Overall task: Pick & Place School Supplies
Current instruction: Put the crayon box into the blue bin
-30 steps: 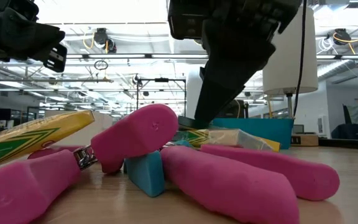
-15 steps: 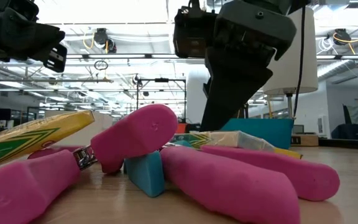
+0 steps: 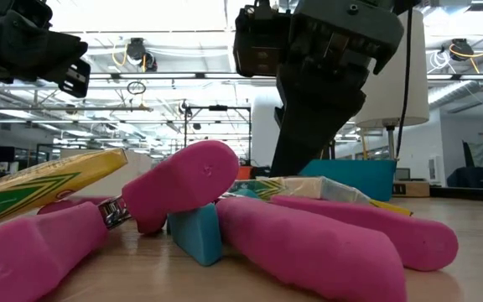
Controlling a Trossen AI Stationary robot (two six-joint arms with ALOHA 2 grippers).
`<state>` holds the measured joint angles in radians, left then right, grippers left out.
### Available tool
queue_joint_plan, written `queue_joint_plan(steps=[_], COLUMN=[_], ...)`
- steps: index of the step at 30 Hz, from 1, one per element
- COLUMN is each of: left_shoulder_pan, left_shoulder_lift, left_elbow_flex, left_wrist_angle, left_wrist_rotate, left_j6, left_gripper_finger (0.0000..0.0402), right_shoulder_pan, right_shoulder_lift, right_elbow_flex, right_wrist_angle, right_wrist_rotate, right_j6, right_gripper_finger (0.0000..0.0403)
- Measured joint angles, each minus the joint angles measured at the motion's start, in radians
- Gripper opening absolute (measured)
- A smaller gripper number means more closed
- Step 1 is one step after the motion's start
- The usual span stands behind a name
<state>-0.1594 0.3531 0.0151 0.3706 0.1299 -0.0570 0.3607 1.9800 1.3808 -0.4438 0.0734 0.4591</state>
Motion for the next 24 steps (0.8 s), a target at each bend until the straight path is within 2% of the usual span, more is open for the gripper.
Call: queue_joint_plan(steps=[7, 19, 24], left_shoulder_pan=[0.0, 0.0, 0.0], left_shoulder_lift=[0.0, 0.0, 0.0], left_elbow_flex=[0.0, 0.0, 0.0], left_wrist_angle=[0.0, 0.001, 0.0], left_wrist_rotate=[0.0, 0.0, 0.0], left_j6=[0.0, 0.0, 0.0], left_gripper_finger=[0.0047, 0.0047, 0.0047], right_shoulder_pan=[0.0, -0.002, -0.011], right_shoulder_lift=[-0.012, -0.123, -0.175], right_elbow_flex=[-0.002, -0.005, -0.003], right_wrist_angle=[-0.008, -0.024, -0.049], right_wrist_rotate=[0.001, 0.01, 0.071], right_j6=[-0.003, -0.012, -0.03], right_gripper_finger=[0.0143, 0.0142, 0.0145])
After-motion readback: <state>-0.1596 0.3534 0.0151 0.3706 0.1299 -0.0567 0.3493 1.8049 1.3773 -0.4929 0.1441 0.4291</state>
